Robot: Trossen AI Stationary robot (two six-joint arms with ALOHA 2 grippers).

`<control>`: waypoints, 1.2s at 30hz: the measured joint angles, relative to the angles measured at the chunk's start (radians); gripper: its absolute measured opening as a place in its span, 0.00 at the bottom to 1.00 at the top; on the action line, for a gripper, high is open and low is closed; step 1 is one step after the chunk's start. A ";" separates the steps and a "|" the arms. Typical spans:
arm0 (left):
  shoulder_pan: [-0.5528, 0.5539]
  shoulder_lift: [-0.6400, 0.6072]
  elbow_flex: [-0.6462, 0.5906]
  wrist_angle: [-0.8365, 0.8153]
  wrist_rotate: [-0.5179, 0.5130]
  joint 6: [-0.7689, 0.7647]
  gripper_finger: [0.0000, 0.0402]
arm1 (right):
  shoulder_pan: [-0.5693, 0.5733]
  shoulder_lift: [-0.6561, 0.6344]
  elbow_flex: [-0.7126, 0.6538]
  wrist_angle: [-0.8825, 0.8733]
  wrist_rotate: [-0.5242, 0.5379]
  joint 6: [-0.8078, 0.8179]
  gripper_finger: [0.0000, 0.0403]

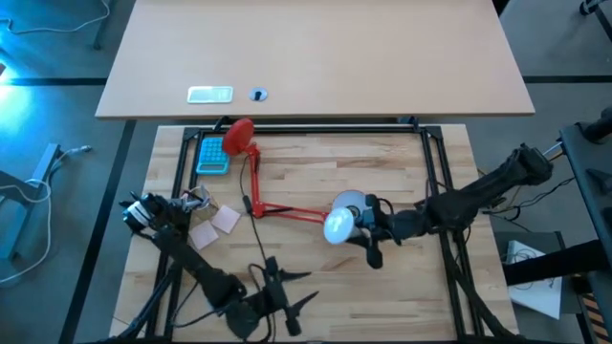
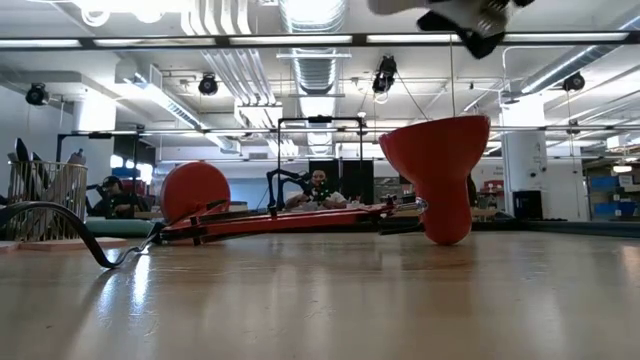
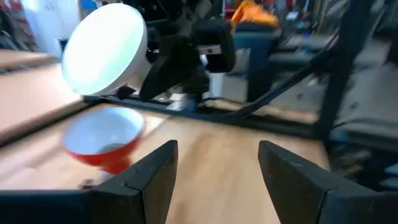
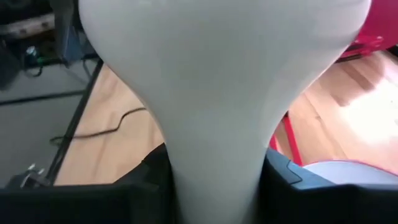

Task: Screw lightbulb
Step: Insert the light bulb into the lamp

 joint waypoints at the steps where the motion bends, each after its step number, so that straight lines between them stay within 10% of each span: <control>1: 0.008 0.000 -0.016 0.000 -0.007 0.018 0.54 | -0.014 0.005 -0.021 0.040 -0.003 -0.003 0.32; 5: 0.050 -0.011 -0.120 0.005 -0.030 -0.005 0.54 | -0.056 0.010 -0.110 0.209 -0.007 -0.019 0.33; 18: 0.377 -0.045 -0.480 0.623 0.556 0.041 0.54 | -0.167 -0.029 -0.216 0.375 -0.042 -0.064 0.33; 26: 0.463 -0.067 -0.524 0.639 0.639 -0.001 0.54 | -0.210 -0.026 -0.231 0.373 -0.049 -0.162 0.33; 36: 0.682 -0.072 -0.550 0.683 1.029 -0.032 0.54 | -0.325 -0.026 -0.267 0.480 -0.141 -0.233 0.33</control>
